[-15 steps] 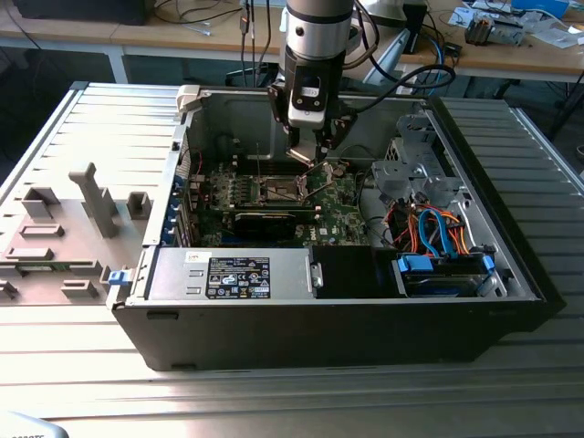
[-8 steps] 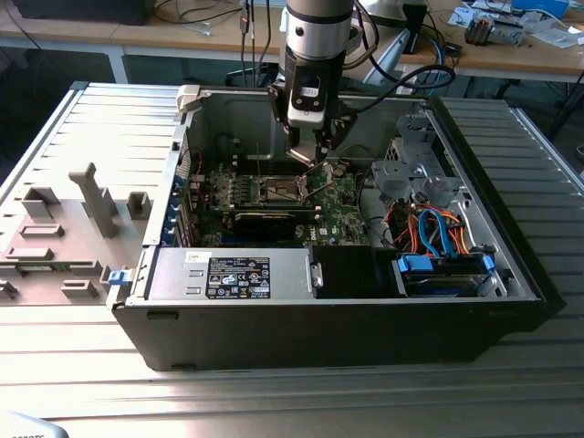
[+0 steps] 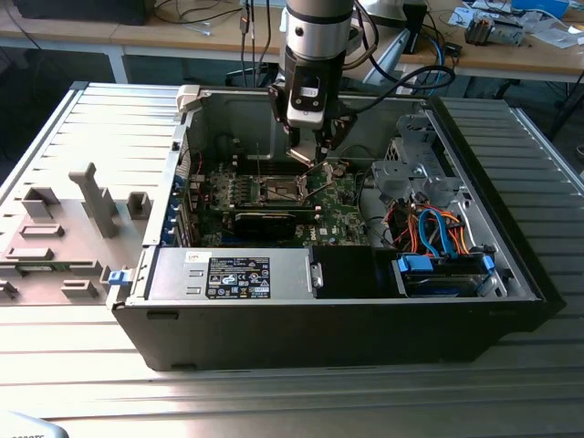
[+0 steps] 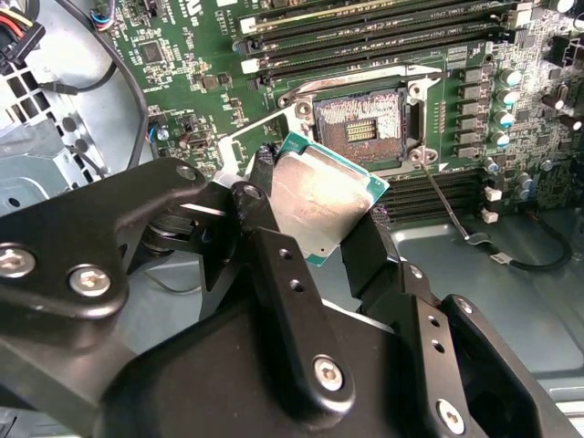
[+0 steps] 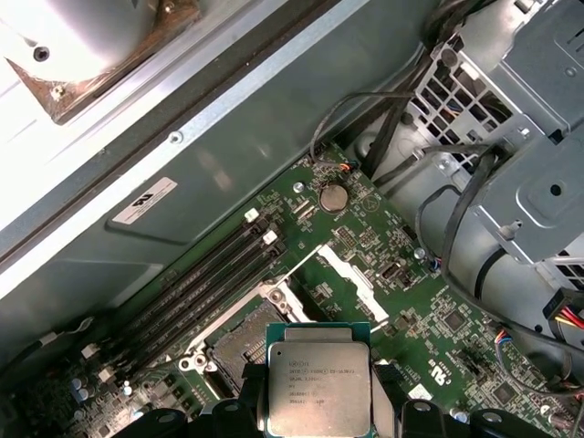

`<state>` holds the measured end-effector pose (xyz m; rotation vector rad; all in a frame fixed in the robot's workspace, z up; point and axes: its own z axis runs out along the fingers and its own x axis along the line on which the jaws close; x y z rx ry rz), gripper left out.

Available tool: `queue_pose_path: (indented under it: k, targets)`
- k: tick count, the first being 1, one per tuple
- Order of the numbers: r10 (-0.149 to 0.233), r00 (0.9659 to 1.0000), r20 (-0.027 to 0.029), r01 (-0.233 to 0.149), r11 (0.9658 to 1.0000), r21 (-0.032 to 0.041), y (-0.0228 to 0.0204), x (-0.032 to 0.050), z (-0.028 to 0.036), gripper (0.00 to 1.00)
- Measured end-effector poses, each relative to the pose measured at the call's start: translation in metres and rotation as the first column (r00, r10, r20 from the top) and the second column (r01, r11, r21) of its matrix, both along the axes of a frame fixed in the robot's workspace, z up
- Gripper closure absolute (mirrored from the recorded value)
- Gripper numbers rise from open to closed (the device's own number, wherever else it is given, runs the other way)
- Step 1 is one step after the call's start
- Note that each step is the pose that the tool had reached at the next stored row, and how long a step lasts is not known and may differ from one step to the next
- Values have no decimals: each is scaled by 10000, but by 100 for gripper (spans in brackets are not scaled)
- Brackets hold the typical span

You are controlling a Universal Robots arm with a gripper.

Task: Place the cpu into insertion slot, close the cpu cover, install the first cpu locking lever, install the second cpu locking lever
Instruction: 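Place the cpu into insertion slot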

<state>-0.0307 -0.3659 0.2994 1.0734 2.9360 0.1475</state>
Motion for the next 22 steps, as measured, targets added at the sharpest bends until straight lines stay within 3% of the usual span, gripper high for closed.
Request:
queue_pose_path:
  k: [22]
  targets:
    - [-269,9996,0,269,9996,0,0,0,-6,46]
